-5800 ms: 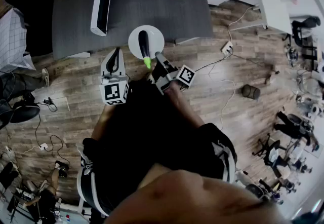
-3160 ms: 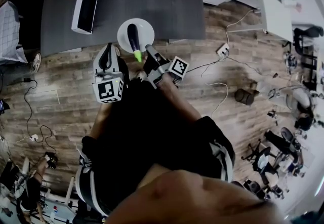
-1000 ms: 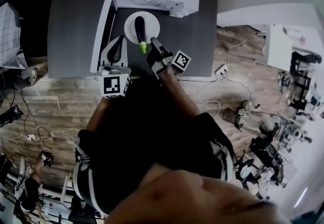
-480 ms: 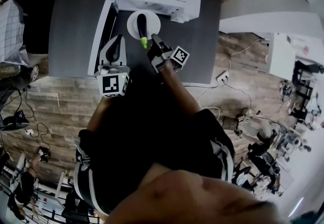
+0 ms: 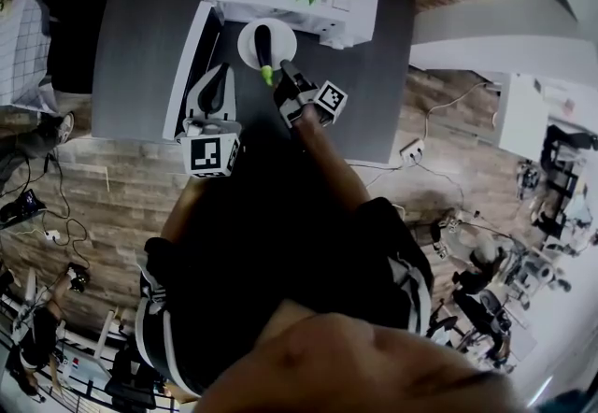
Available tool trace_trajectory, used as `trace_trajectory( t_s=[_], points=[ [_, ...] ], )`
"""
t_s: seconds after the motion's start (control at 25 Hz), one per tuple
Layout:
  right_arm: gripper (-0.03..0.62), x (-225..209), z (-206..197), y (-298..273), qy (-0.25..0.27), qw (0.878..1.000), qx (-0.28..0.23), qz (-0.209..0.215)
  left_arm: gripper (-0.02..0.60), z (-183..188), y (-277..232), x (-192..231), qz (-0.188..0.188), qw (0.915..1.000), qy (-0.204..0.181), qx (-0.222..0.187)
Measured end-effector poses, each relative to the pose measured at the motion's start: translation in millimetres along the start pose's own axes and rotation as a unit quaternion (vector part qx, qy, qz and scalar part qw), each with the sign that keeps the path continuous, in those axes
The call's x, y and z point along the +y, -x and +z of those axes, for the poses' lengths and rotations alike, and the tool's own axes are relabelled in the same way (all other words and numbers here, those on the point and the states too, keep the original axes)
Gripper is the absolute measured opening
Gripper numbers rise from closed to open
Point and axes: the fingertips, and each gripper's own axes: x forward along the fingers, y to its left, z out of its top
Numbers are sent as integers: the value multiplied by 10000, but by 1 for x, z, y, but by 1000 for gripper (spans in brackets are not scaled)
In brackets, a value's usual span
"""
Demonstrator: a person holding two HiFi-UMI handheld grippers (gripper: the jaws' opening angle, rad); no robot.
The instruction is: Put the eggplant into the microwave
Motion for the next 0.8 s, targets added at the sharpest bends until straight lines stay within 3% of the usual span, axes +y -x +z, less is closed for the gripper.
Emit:
trace_trajectory(
  t_s=[0.56,0.8],
  points=[
    [37,-24,20,-35,22,9999,-111,-53,35,2,-23,9,-5,10000,-70,26],
    [36,-37,30,-46,11,9997,-224,-102,35,1,-31,12,-14,9999,70,133]
  ],
)
